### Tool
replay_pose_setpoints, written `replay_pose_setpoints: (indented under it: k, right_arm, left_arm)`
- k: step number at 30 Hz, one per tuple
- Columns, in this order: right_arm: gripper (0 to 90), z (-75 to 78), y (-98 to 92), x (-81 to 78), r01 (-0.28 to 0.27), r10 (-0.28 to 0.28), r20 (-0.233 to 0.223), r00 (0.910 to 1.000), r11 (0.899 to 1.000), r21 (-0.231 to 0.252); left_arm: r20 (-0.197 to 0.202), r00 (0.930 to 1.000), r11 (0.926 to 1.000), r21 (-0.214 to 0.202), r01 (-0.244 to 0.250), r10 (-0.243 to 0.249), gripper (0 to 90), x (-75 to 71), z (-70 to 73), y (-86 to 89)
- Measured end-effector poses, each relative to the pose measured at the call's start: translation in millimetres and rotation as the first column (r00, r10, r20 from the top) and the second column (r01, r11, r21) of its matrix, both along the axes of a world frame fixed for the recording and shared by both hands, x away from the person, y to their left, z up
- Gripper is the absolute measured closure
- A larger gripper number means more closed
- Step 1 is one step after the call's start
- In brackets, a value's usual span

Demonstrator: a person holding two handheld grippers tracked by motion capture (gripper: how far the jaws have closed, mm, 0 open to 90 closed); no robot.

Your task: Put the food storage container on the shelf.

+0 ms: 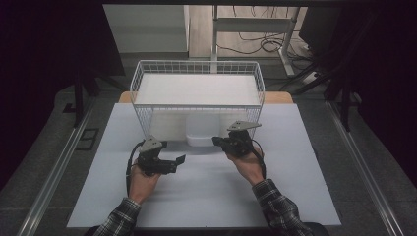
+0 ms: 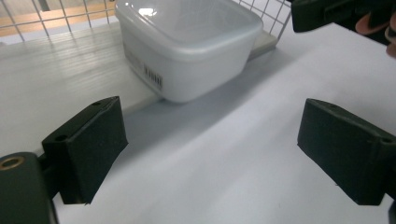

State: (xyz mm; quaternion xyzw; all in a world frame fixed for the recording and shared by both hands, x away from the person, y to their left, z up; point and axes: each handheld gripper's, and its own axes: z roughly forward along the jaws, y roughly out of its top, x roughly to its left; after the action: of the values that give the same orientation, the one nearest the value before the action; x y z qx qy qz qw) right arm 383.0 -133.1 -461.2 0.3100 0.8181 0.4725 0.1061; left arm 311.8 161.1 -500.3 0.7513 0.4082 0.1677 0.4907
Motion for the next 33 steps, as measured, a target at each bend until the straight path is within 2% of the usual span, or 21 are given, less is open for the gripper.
replay_pose_setpoints:
  k: [6,9,15,17,24,33]
  right_arm:
    - [88.8,-1.6,6.3,-7.2,-0.027,0.027,0.007,0.9996,1.000,-0.003]
    - [88.9,-5.1,7.9,-9.7,-0.035,0.035,0.006,0.9994,0.999,-0.010]
    - [88.8,-15.0,11.0,-10.0,-0.045,0.045,-0.016,0.9989,0.999,-0.023]
    - [88.8,-17.7,12.2,-9.3,-0.050,0.049,-0.020,0.9986,0.998,-0.027]
    - [88.5,-27.6,17.4,-4.9,-0.043,0.042,-0.022,0.9989,0.998,-0.049]
    - [88.4,-35.7,30.3,10.5,-0.035,0.032,-0.042,0.9986,0.997,-0.065]
  left_arm:
    - [0.040,0.9992,0.9989,0.046,0.005,-0.007,5.8,-23.1,-5.1,4.7]
    - [0.039,0.9992,0.9977,0.067,-0.001,-0.001,4.6,-34.8,-11.3,6.7]
    - [0.036,0.9993,0.9984,0.056,-0.008,0.006,4.0,-50.9,-15.3,8.0]
    - [0.052,0.9986,0.9976,0.068,-0.013,0.009,4.0,-56.1,-15.5,7.5]
    - [0.067,0.9976,0.9958,0.089,-0.022,0.016,3.7,-67.7,-16.1,9.5]
    - [0.057,0.9977,0.9961,0.078,-0.041,0.036,3.7,-74.7,-17.2,16.3]
